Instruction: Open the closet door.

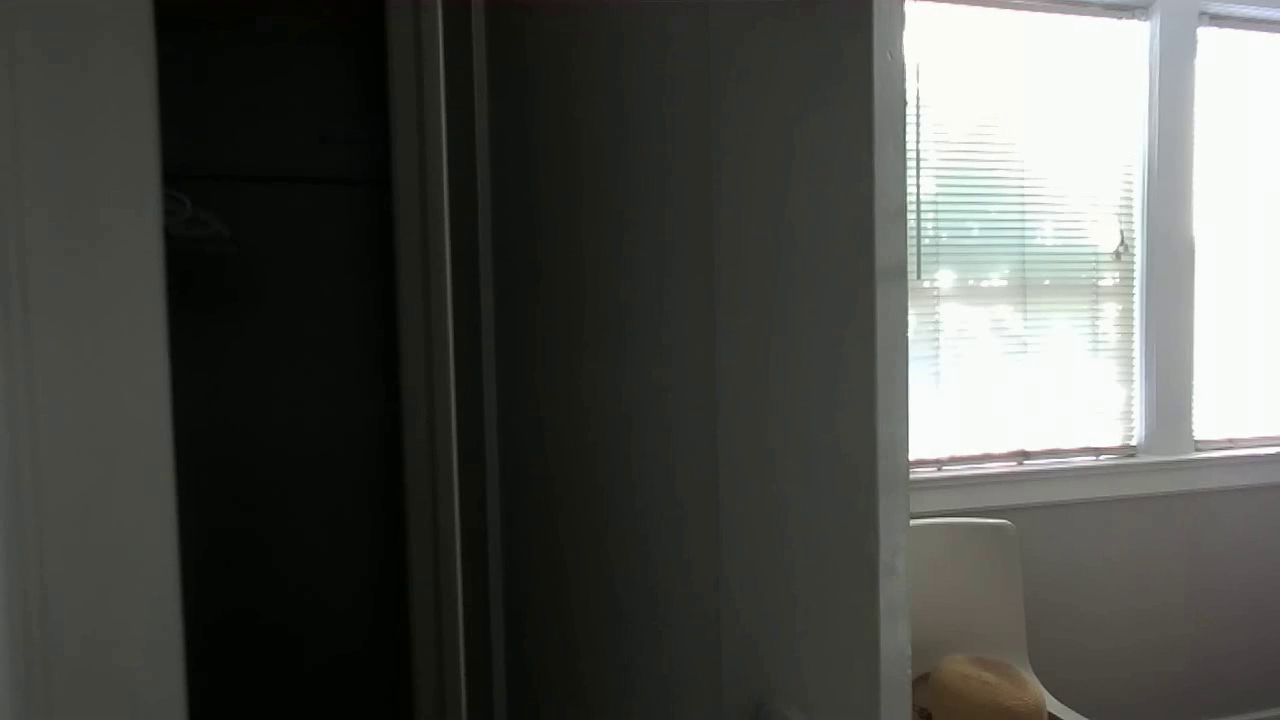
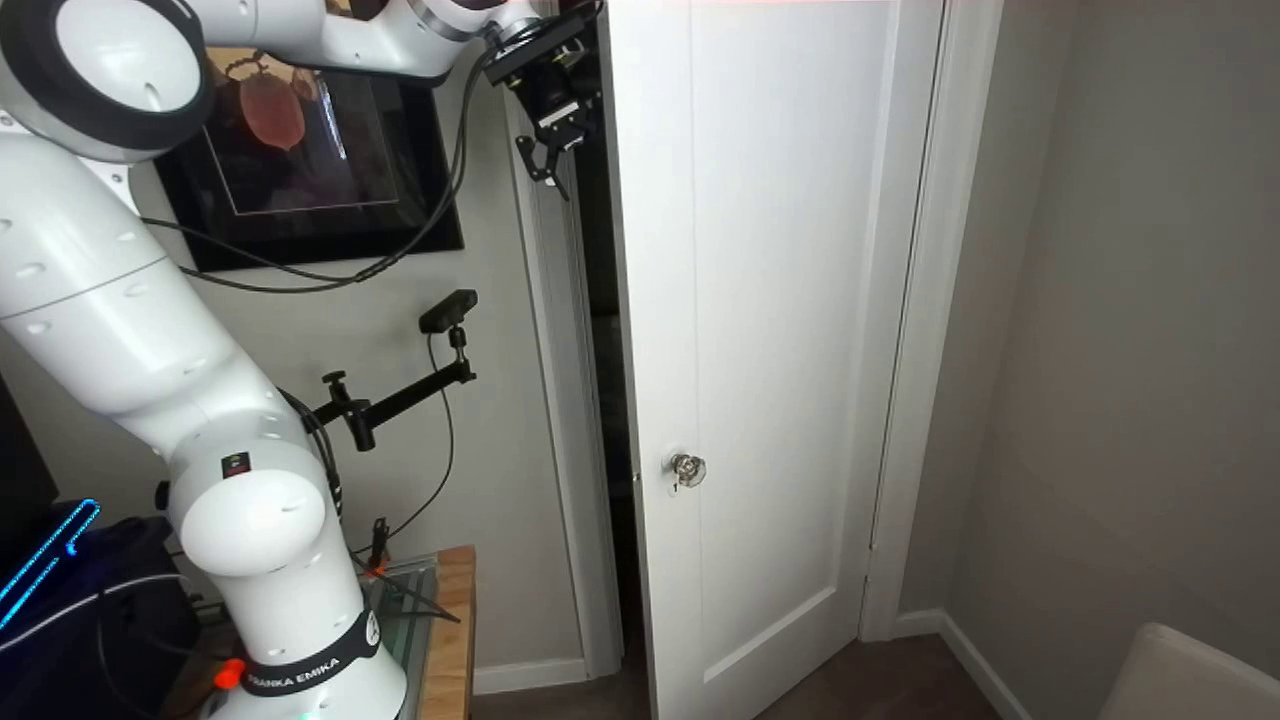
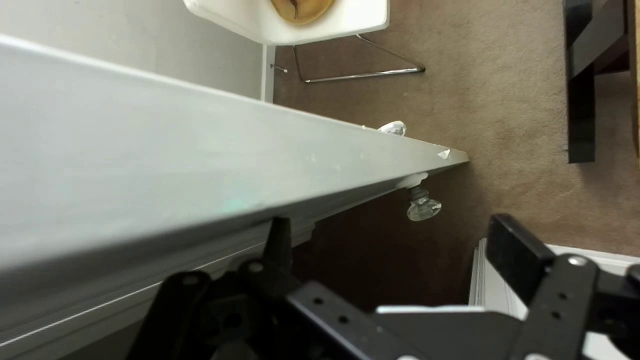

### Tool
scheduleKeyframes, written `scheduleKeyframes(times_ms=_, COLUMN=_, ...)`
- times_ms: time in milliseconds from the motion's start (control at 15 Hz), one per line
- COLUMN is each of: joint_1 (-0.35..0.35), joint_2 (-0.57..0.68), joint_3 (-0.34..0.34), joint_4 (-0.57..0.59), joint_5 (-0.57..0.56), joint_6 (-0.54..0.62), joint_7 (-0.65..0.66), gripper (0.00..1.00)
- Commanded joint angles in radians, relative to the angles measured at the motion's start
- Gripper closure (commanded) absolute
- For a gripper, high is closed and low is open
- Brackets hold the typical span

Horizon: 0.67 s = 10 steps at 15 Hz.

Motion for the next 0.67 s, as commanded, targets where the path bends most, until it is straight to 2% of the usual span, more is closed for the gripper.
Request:
scheduleKeyframes(times_ms=0, joint_1=-0.015, joint_2=-0.050, joint_3=-0.016, joint_4=-0.049, joint_5=0.023, joint_6=-0.017, joint_7=-0.010, gripper=0.00)
scheduleKeyframes(times_ms=600, joint_1=-0.024, joint_2=-0.110, joint_3=-0.062, joint_4=-0.115, joint_5=0.029, joint_6=-0.011, joint_7=-0.029, gripper=0.00)
